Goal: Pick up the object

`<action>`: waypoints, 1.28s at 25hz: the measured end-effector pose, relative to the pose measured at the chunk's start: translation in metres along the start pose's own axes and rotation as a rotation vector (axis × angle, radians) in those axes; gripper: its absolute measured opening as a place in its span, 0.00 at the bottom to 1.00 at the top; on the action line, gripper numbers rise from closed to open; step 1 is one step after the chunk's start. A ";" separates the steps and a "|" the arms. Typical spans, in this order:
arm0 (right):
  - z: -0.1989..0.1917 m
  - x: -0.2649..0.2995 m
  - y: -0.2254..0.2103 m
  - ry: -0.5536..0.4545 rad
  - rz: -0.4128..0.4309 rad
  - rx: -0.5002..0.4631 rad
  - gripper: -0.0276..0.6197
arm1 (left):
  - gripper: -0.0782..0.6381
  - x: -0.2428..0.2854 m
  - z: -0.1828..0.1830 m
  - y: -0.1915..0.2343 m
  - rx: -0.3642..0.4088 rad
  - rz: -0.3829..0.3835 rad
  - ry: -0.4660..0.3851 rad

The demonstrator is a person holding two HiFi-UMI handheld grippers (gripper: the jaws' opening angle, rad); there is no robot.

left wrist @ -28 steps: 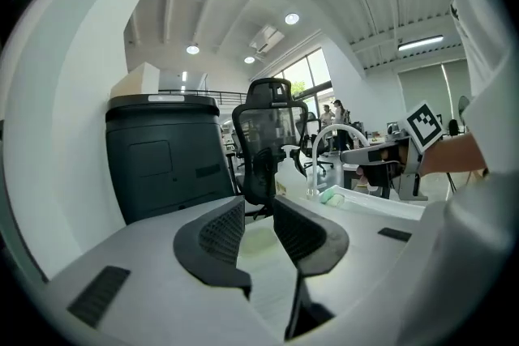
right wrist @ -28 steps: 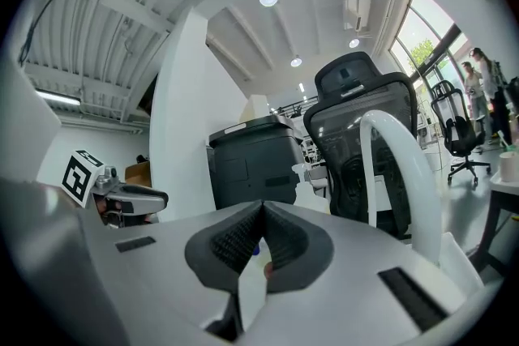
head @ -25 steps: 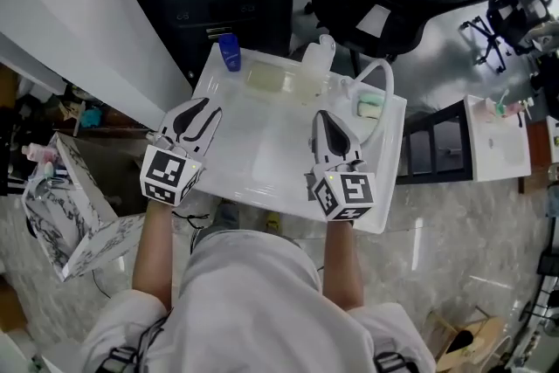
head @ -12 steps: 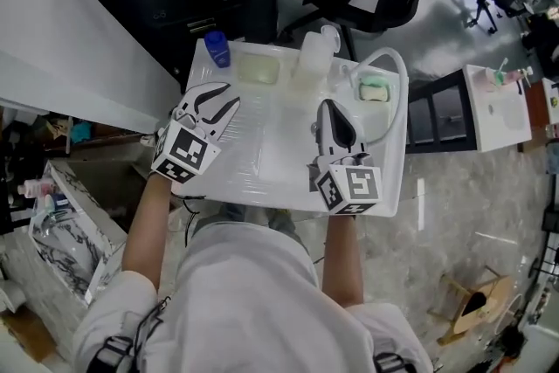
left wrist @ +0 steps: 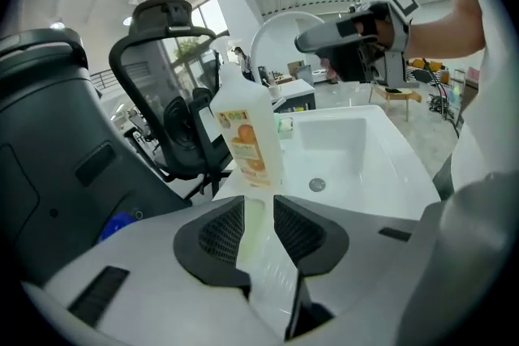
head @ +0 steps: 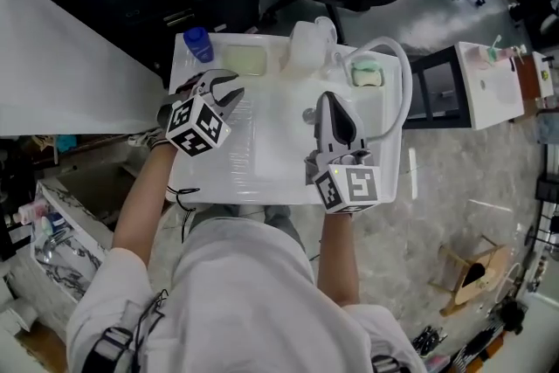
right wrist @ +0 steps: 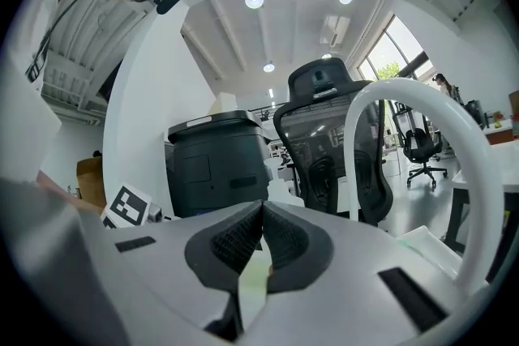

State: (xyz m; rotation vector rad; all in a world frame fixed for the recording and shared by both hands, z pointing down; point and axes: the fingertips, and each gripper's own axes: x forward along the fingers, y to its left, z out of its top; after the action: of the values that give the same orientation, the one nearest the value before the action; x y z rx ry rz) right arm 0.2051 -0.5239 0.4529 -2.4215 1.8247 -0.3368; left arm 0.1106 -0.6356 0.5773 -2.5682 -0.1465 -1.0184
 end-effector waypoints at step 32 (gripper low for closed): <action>-0.046 0.019 -0.035 0.116 -0.061 -0.003 0.05 | 0.25 0.140 -0.084 0.002 0.319 -0.087 0.285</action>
State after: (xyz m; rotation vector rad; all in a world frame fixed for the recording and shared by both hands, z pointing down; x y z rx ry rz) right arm 0.2322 -0.5293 0.5069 -2.5126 1.7991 -0.4900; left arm 0.1602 -0.6749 0.7277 -2.1245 -0.3183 -1.2675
